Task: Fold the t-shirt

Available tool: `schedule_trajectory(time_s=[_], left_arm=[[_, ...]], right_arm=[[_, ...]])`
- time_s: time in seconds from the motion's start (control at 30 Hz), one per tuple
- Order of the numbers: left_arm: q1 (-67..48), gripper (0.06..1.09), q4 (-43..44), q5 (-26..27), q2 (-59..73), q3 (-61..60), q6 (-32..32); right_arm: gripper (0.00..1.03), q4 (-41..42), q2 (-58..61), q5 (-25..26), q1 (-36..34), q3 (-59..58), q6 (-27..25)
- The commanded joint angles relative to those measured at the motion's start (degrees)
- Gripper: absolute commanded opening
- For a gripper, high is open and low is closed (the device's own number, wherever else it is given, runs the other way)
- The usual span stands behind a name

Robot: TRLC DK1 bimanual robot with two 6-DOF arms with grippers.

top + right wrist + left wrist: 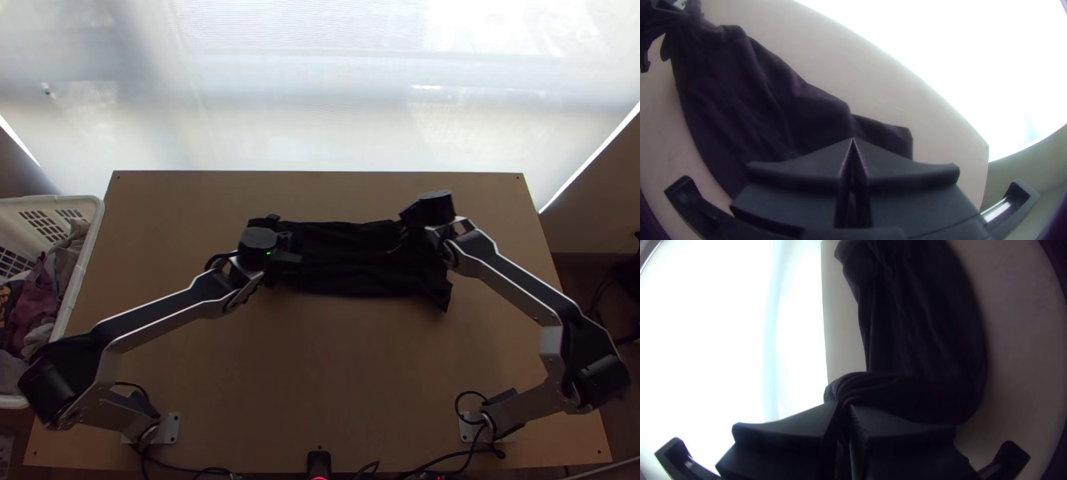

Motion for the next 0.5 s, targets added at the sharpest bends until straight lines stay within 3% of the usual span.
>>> schedule_trajectory(time_s=[0.0,0.47], left_arm=[[-5.36,0.2,0.47,0.9,12.13,13.94,3.86],[-17.05,0.2,-6.64,4.06,33.22,42.95,6.84]], right_arm=[[0.03,-1.41,-6.48,-1.58,-7.21,-4.13,0.04],[0.03,-3.61,-11.67,-6.06,-24.08,-9.84,-0.22]])
